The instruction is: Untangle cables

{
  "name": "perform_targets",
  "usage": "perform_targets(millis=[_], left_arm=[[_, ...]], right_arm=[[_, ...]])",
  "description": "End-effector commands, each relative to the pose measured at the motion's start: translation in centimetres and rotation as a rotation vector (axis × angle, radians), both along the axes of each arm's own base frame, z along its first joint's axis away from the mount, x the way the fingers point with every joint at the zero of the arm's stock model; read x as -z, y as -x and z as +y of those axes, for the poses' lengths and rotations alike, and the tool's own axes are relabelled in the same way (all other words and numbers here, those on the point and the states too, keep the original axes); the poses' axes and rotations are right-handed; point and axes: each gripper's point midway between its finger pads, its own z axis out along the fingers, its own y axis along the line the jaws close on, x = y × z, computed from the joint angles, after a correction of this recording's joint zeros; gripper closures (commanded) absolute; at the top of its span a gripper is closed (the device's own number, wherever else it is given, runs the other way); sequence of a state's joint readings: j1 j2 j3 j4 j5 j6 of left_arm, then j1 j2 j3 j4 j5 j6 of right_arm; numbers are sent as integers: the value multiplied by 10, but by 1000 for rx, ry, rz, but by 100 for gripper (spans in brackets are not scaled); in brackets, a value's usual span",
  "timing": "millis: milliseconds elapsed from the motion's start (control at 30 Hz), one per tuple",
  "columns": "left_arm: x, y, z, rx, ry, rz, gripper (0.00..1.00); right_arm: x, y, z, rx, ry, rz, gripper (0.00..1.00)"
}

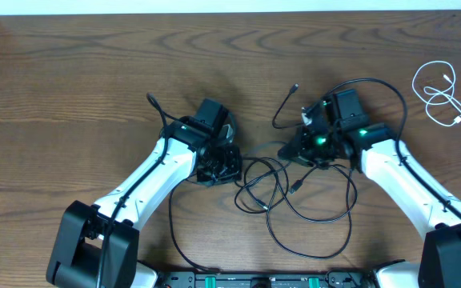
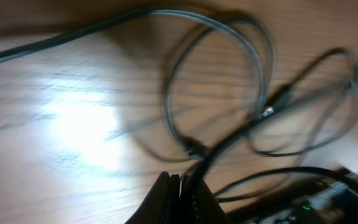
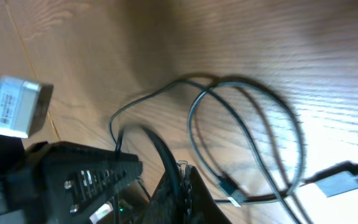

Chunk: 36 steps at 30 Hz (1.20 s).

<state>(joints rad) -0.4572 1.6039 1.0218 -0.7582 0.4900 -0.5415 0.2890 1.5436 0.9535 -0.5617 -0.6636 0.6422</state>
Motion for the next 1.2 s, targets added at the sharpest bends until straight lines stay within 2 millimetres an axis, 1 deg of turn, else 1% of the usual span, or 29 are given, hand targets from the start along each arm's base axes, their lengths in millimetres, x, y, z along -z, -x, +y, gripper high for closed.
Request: perform_targets(millis=[0, 67, 167, 200, 267, 300, 333, 400, 500, 533, 567, 633, 700, 767, 800, 900, 933, 1033, 1100, 1167], left_arm=[[14, -5, 39, -13, -224, -37, 92], [15, -2, 48, -16, -265, -25, 92], [15, 0, 55, 6, -271, -15, 92], [13, 0, 58, 8, -271, -17, 93], [8, -3, 63, 6, -265, -32, 93], [3, -7, 66, 1, -261, -46, 93], [-2, -10, 68, -4, -255, -61, 92], [-17, -19, 73, -28, -240, -103, 92], [-45, -33, 83, -85, -212, -183, 93], [-54, -37, 85, -100, -201, -210, 93], [-64, -40, 86, -117, -182, -240, 93], [-80, -42, 82, -128, -118, -280, 93], [-92, -41, 73, -122, -47, -302, 92], [-102, -39, 61, -74, 30, -327, 93], [-107, -38, 52, -30, 85, -345, 92], [-123, -36, 28, 92, 238, -398, 93], [-127, -36, 23, 118, 272, -412, 93], [-133, -37, 14, 144, 326, -430, 93], [-137, -36, 11, 152, 355, -433, 93], [-145, -33, 3, 170, 420, -431, 93]], right_arm=[[3, -16, -28, 37, 54, -55, 99], [9, -20, -45, 84, 97, -41, 99], [19, -24, -77, 155, 197, -23, 99], [22, -25, -90, 185, 243, -15, 99], [24, -26, -109, 230, 311, -6, 99], [21, -27, -120, 253, 350, -9, 99], [17, -28, -127, 267, 374, -15, 99], [4, -32, -147, 318, 440, -32, 99], [-23, -38, -170, 367, 506, -81, 99], [-33, -40, -174, 361, 511, -108, 99], [-43, -41, -174, 341, 505, -135, 99], [-58, -40, -169, 309, 482, -165, 99], [-65, -37, -159, 291, 426, -170, 91], [-69, -33, -143, 250, 336, -164, 83], [-71, -30, -132, 218, 277, -158, 76], [-80, -20, -99, 94, 118, -174, 70], [-82, -16, -90, 49, 87, -185, 66], [-83, -7, -68, -58, 81, -213, 50], [-80, -1, -56, -113, 106, -228, 44], [-76, 2, -46, -155, 149, -247, 39]])
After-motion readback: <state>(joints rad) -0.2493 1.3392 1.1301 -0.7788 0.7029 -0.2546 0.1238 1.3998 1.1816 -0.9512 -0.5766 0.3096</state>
